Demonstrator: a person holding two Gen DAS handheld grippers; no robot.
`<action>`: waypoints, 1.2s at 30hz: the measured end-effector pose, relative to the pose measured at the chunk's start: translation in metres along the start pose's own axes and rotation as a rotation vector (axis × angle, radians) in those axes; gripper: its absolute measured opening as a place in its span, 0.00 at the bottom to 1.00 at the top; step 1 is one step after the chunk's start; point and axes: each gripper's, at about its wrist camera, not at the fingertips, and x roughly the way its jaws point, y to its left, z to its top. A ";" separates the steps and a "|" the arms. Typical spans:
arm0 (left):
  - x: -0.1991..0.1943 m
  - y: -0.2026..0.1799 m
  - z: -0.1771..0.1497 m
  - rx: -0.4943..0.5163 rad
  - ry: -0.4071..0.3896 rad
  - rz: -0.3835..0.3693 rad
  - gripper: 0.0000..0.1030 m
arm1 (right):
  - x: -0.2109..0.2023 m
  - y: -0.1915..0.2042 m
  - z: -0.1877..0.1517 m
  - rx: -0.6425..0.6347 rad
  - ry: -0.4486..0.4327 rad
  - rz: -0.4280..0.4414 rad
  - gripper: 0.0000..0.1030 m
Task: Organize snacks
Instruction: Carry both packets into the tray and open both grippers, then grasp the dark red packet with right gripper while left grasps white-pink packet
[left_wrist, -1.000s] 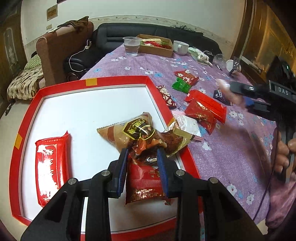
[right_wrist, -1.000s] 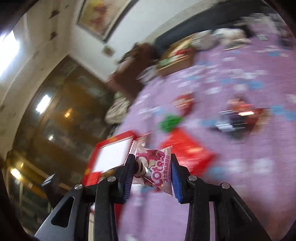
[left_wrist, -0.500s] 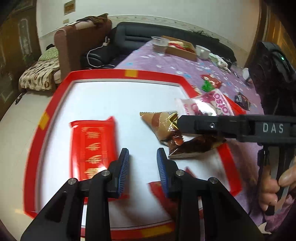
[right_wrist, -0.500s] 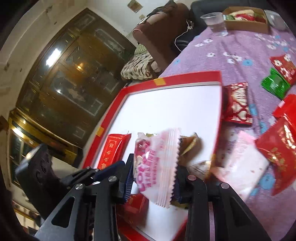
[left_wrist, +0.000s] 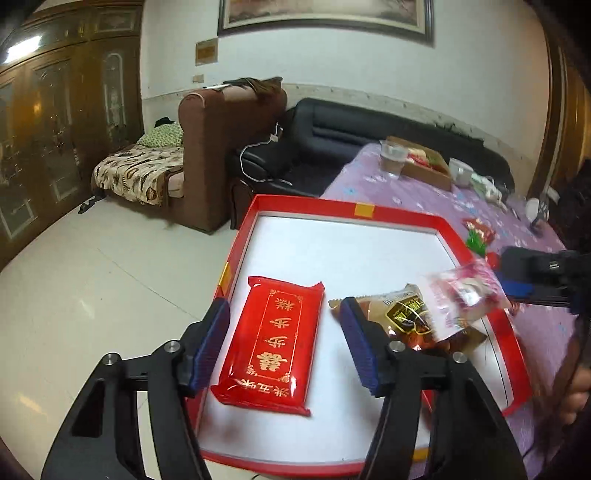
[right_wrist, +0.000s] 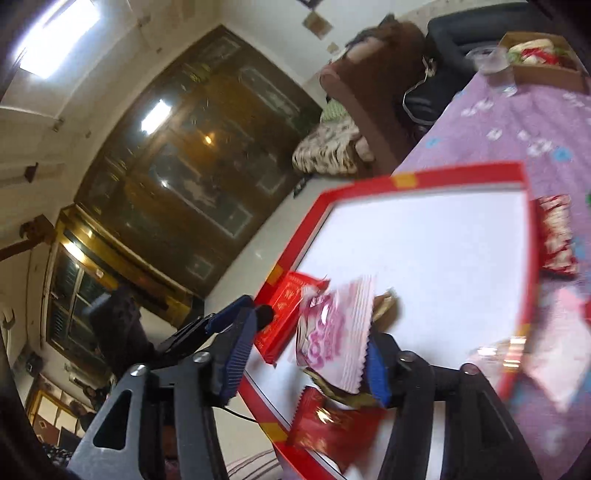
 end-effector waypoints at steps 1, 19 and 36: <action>0.004 -0.001 0.000 -0.002 -0.002 -0.008 0.60 | -0.010 -0.004 -0.001 0.004 -0.018 -0.011 0.58; 0.012 -0.013 0.024 0.138 -0.084 0.116 0.60 | -0.118 -0.088 -0.023 0.098 -0.143 -0.447 0.70; -0.044 -0.157 0.009 0.464 -0.034 -0.424 0.75 | -0.071 -0.097 -0.016 -0.143 0.024 -0.718 0.36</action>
